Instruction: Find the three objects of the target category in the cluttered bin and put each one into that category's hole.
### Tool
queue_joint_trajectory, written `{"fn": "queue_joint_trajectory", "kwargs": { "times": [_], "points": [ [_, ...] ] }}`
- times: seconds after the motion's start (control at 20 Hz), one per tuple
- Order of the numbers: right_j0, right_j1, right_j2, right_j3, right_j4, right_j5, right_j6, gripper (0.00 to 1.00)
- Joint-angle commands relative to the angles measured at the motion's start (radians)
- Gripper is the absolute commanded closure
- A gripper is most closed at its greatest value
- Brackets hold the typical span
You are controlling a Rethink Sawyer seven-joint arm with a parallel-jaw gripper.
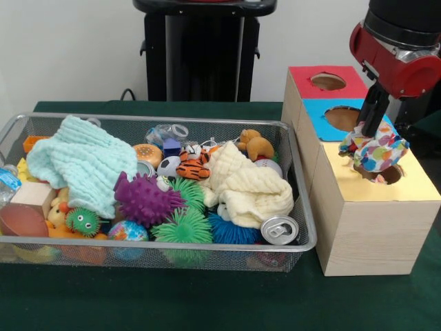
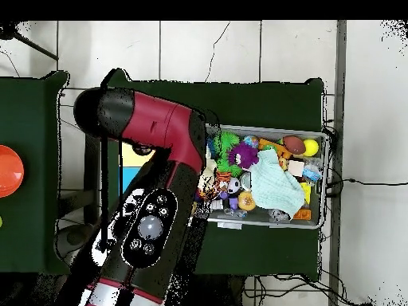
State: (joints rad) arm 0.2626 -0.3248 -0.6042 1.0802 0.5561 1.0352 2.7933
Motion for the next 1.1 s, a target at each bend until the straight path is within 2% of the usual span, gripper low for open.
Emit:
{"fn": "queue_joint_trajectory", "kwargs": {
  "times": [0.05, 0.6, 1.1],
  "points": [
    [-0.046, 0.009, 0.112, 0.08, 0.019, 0.005, 0.162, 1.0],
    [-0.038, 0.023, 0.097, 0.046, 0.007, 0.04, 0.188, 1.0],
    [-0.041, 0.014, 0.098, 0.059, 0.006, 0.032, 0.179, 1.0]
  ]
}}
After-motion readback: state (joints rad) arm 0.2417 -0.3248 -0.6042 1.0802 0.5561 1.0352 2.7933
